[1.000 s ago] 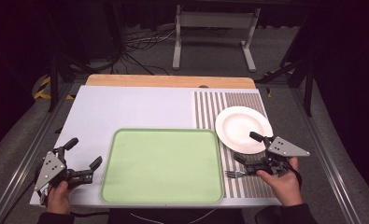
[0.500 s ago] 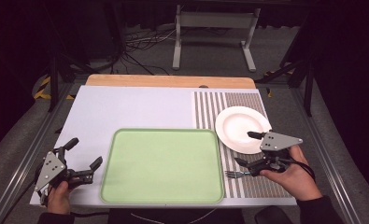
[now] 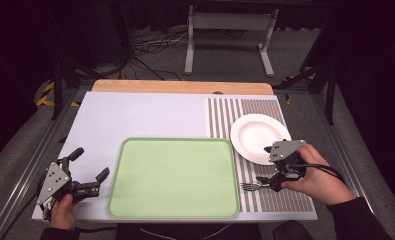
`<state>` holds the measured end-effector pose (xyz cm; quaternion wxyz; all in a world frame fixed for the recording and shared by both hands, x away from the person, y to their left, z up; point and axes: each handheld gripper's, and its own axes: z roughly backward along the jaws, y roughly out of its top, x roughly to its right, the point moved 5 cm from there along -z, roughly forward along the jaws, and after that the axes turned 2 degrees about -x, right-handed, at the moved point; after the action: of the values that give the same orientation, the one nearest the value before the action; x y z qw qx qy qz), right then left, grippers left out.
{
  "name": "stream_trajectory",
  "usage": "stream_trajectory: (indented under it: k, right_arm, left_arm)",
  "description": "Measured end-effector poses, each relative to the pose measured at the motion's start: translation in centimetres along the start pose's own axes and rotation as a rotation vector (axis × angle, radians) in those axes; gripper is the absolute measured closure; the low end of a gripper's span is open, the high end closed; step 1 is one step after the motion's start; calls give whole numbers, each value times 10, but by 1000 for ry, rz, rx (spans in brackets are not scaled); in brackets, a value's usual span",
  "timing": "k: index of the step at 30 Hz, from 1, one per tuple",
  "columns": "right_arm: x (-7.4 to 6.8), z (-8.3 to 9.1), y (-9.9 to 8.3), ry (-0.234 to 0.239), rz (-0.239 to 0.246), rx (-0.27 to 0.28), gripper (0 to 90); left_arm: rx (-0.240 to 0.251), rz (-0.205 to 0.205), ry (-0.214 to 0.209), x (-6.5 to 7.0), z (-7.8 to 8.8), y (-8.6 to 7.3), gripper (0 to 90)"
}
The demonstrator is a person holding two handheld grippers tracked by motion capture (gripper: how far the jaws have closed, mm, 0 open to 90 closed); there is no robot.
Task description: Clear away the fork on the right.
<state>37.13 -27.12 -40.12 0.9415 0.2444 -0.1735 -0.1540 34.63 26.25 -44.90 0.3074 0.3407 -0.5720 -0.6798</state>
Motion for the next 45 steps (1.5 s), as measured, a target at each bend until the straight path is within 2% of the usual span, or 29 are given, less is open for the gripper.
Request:
stream_trajectory:
  k: [5,15,23,30,32,34,37,39,40,45]
  right_arm:
    - [-2,-3,-1,30,34,-65,79]
    - [0,-5,-2,61,69,-145,78]
    - [0,-8,-8,107,97,-228,79]
    - [1,-10,-12,127,111,-271,82]
    - [1,-12,-13,132,126,-270,84]
    - [0,-13,-13,133,130,-262,104]
    - [-2,-16,-14,165,150,-258,166]
    - [-3,-17,-18,191,167,-290,185]
    - [-3,-18,-20,192,159,-312,190]
    - [-3,-25,-29,229,190,-366,224]
  left_arm:
    - [1,1,-1,0,0,0,0]
    - [0,3,-1,0,0,0,0]
    - [-1,3,0,0,0,-1,0]
    - [-1,3,0,0,0,-1,0]
    - [-1,3,0,0,0,-1,0]
    - [-2,3,0,0,0,-1,0]
    - [-1,3,1,0,0,-1,0]
    - [-1,3,1,0,0,-1,0]
    - [-1,2,1,0,0,-1,0]
    - [-1,2,1,0,0,-1,0]
